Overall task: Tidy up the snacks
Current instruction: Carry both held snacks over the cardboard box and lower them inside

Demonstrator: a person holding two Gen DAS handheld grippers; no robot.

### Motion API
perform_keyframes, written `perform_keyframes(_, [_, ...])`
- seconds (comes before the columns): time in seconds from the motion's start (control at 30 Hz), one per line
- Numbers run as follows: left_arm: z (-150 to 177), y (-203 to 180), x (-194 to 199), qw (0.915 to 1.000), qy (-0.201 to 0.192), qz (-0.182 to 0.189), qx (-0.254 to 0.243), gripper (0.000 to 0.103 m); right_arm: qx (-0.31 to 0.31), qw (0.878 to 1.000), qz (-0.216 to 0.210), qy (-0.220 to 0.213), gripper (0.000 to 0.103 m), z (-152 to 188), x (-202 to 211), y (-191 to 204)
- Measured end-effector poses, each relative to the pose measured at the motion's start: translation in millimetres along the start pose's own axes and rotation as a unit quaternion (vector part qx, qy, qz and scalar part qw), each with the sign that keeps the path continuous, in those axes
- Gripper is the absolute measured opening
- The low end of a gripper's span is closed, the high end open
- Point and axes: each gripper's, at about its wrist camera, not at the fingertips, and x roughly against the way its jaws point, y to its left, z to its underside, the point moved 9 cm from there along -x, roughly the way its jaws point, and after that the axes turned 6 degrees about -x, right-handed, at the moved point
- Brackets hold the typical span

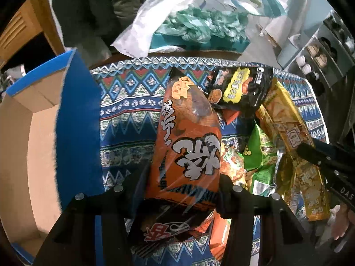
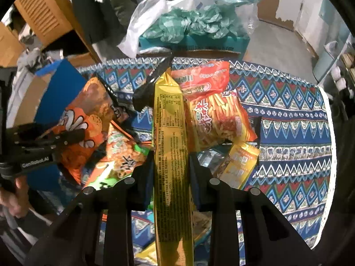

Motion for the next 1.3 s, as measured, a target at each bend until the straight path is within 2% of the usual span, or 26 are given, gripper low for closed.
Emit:
perform_keyframes(0.3, [6, 9, 43, 0.9994, -0.031, 0.007, 0.013, 0.052, -0.007, 0.999, -0.027, -0.032, 0.027, -4, 38, 24])
perform_keyframes(0.7, [19, 47, 112, 0.9966, -0.073, 0.006, 0.036, 0.052, 0.018, 0.996, -0.078, -0.05, 0.027, -14, 65, 88])
perform_keyframes(0.97, [27, 93, 142, 0.9926, -0.1, -0.011, 0.067, 0.053, 0.043, 0.992, -0.109, -0.041, 0.027, -24, 62, 151])
perform_keyframes(1.3, [49, 169, 148, 0.9839, -0.107, -0.05, 0.134, 0.053, 0.079, 0.986, -0.146, -0.018, 0.027, -33, 43, 246])
